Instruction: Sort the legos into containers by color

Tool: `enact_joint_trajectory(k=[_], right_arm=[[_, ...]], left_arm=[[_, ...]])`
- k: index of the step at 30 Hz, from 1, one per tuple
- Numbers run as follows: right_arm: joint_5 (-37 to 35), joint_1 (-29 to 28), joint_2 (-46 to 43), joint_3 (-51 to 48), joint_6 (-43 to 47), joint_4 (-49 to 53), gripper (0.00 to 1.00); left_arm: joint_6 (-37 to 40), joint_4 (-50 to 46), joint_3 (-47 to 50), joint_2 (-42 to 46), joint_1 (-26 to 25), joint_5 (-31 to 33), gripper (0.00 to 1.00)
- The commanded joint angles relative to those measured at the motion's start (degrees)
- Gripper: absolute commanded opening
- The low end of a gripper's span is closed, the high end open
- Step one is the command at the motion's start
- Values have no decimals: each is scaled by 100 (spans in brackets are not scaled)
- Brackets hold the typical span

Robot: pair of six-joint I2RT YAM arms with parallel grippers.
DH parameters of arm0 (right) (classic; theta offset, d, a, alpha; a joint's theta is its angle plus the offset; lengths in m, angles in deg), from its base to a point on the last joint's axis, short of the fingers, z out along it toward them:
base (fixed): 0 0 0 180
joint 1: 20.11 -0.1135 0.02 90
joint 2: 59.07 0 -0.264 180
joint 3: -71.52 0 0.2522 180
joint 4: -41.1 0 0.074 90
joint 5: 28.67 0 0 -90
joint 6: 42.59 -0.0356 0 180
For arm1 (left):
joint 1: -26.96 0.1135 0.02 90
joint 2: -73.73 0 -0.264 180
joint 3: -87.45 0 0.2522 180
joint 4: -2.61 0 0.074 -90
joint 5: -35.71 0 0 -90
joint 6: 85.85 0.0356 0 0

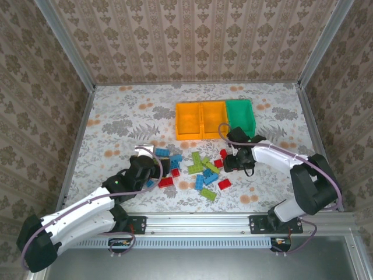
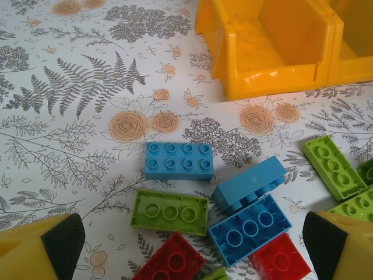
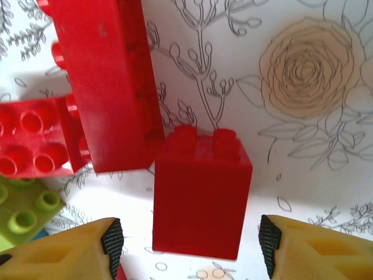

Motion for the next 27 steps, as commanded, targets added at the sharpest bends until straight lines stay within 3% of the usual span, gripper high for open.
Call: enact_joint_trajectory(k=[1,5,8,13,18,22,27], right_arm=[[-278,-63,240,272,-4,75,61],[-548,-116,414,382,-61,213,33],[-687,-130,105,313,-95,214,24],[-872,-30,-621,405,-150,163,23],[-546,668,-934,737,-243,-502,29],[-223,1322,-114,1332,-452,-1147,25],[-354,1441,1333,2701,-288,-950,26]], left_arm=[[-44,30,30,40,-68,155,100],[-49,-26,5,48,-92,201,100],[-40,-38,-13,39,-108,222,100],[-32,40,-27,-35,-132,241,100],[29,115,-92,-245,-161,223,100],[36,255,-110,-378,-181,196,100],[-15,294,-137,-409,-242,222,100]])
